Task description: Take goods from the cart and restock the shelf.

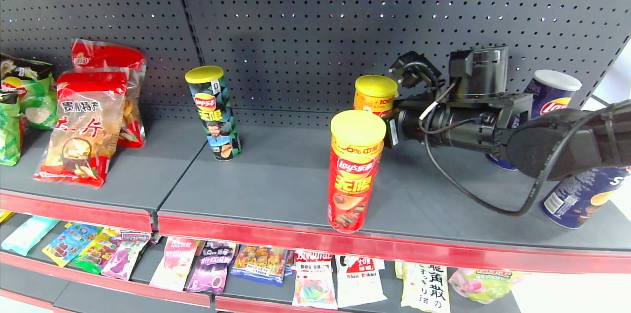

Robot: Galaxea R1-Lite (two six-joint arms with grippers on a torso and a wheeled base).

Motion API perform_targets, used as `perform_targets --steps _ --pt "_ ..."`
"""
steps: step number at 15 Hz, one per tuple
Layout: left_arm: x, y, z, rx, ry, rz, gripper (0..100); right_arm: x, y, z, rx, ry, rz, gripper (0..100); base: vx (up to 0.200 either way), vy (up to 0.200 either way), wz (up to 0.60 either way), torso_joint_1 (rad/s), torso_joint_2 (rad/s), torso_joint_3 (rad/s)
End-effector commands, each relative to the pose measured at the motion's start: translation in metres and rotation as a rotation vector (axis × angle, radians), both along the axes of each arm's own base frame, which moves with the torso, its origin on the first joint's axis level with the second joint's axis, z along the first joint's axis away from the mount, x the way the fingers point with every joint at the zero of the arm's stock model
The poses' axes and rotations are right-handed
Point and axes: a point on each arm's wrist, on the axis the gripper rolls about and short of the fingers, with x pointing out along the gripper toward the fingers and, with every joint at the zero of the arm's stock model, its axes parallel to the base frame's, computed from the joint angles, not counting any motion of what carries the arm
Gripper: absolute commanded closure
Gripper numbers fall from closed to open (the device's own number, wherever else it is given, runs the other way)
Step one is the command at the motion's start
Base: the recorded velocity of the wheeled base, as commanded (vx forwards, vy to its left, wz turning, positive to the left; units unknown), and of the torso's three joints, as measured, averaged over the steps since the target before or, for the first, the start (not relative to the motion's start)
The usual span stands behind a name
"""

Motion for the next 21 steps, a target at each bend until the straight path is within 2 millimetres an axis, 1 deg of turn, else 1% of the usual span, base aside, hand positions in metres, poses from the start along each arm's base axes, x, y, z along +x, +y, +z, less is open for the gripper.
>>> perform_targets --steps 1,6,8,9,13,15,17,19,21 --pt "0.0 0.0 0.0 0.0 0.002 -0.002 0 -0.021 -0.014 0.01 0.008 -0.009 -0.017 0 0.0 0.0 0.0 0.0 0.0 0.0" --pt "0.0 0.0 0.001 -0.001 -0.001 -0.003 0 -0.052 -0.036 0.01 0.002 0.008 -0.041 0 0.0 0.0 0.0 0.0 0.0 0.0" --pt "0.001 0.0 0.002 -0.002 -0.017 -0.003 0 -0.062 -0.044 0.008 -0.006 0.018 -0.069 0 0.0 0.0 0.0 0.0 0.0 0.0" --pt "0.001 0.0 0.002 -0.002 -0.02 -0.002 0 -0.072 -0.05 0.002 -0.004 0.043 -0.109 0 0.0 0.0 0.0 0.0 0.0 0.0" --pt "0.003 0.0 0.006 -0.001 -0.025 -0.001 0 -0.118 -0.072 -0.005 0.003 0.066 -0.176 0 0.0 0.0 0.0 0.0 0.0 0.0" --pt "0.006 0.0 0.007 0.001 -0.008 0.001 0 -0.145 -0.086 -0.016 -0.01 0.081 -0.185 0 0.0 0.0 0.0 0.0 0.0 0.0" --pt "0.013 -0.001 0.013 0.006 0.004 0.0 0 -0.18 -0.105 -0.03 -0.021 0.073 -0.23 0 0.0 0.0 0.0 0.0 0.0 0.0" --pt "0.018 -0.001 0.016 0.006 0.004 0.0 0 -0.202 -0.116 -0.035 -0.009 0.05 -0.237 0 0.0 0.0 0.0 0.0 0.0 0.0" --pt "0.019 -0.001 0.017 0.008 0.006 -0.002 0 -0.213 -0.122 -0.04 -0.003 0.043 -0.239 0 0.0 0.0 0.0 0.0 0.0 0.0"
